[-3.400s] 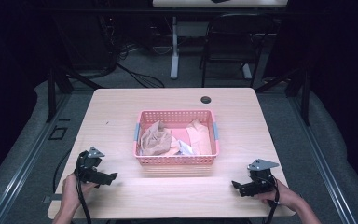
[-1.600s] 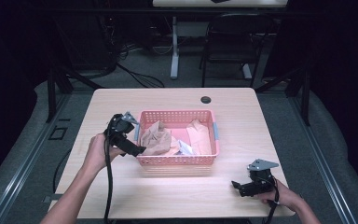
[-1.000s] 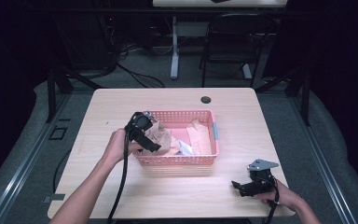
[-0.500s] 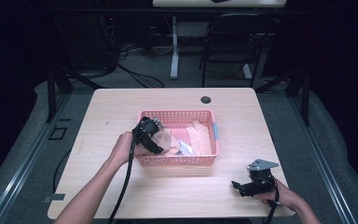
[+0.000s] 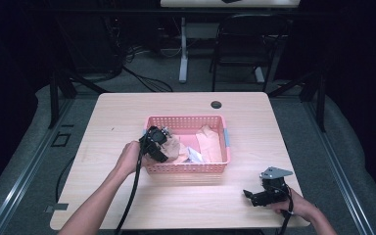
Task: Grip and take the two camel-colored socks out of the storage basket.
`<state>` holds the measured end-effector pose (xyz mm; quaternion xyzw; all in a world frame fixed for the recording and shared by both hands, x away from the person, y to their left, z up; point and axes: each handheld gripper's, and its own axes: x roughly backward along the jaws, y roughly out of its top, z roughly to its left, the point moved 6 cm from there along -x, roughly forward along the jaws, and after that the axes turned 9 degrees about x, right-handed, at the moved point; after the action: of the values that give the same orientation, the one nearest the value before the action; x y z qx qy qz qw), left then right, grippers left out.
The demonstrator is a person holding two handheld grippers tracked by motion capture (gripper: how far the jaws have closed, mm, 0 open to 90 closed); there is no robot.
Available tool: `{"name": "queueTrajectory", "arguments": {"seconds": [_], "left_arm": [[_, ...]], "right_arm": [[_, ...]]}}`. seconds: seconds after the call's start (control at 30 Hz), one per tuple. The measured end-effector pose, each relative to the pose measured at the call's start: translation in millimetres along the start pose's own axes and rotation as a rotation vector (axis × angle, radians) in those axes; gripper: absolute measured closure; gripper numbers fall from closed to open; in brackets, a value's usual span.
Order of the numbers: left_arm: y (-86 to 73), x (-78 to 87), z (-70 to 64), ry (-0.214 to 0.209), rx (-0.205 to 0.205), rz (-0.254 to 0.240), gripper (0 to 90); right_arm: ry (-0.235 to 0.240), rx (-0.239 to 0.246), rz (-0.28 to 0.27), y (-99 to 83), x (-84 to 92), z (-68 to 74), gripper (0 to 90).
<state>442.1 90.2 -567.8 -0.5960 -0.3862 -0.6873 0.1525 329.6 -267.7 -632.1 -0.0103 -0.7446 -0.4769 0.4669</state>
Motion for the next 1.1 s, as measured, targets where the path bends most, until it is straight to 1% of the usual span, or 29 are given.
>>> {"name": "queueTrajectory", "arguments": {"seconds": [0.23,0.3,0.4,0.47,0.5,0.57,0.6,0.63,0.67,0.77,0.87,0.9,0.97,1.1], "left_arm": [[-1.4,1.4,0.8,0.0,0.006,-0.001,67.2],[-1.9,1.2,0.7,-0.008,0.011,0.0,71.3],[-3.0,1.2,0.3,-0.025,0.011,0.006,80.0],[-3.2,1.5,-0.8,-0.033,0.017,-0.009,81.9],[-2.9,3.4,-0.7,-0.041,0.013,-0.019,82.4],[-2.1,7.8,-0.4,-0.05,0.018,-0.042,82.8],[-1.6,10.6,0.3,-0.052,0.018,-0.054,82.9],[-1.1,15.1,1.2,-0.064,0.026,-0.069,82.9],[-0.2,18.9,3.0,-0.066,0.02,-0.079,83.0],[3.2,31.6,6.4,-0.073,0.026,-0.115,83.1],[7.2,44.1,9.0,-0.069,0.021,-0.125,83.2],[8.9,48.9,9.8,-0.067,0.015,-0.118,83.2],[12.4,56.3,10.8,-0.065,0.01,-0.121,83.3],[18.4,69.9,12.3,-0.057,-0.02,-0.105,83.3]], "right_arm": [[0.0,0.0,0.0,0.0,0.0,0.0,0.0],[0.0,0.0,0.0,0.0,0.0,0.0,0.0],[-0.001,0.0,0.0,0.0,0.0,0.0,0.0],[-0.001,0.0,0.0,0.0,0.0,0.0,0.0],[0.0,0.0,0.0,0.0,0.0,0.0,0.0],[0.0,0.0,0.0,0.0,0.0,0.0,0.0],[0.0,0.0,0.0,0.0,0.0,0.0,0.0],[0.0,0.0,0.0,0.0,0.0,0.0,0.0],[0.0,0.0,0.0,0.0,0.0,0.0,0.0],[0.0,0.0,0.0,0.0,0.0,0.0,0.0],[0.0,0.0,0.0,0.0,0.0,0.0,0.0],[0.0,0.0,0.0,0.0,0.0,0.0,0.0],[0.0,0.0,0.0,0.0,0.0,0.0,0.0],[0.0,0.0,0.001,0.0,0.0,0.0,0.0]]}}
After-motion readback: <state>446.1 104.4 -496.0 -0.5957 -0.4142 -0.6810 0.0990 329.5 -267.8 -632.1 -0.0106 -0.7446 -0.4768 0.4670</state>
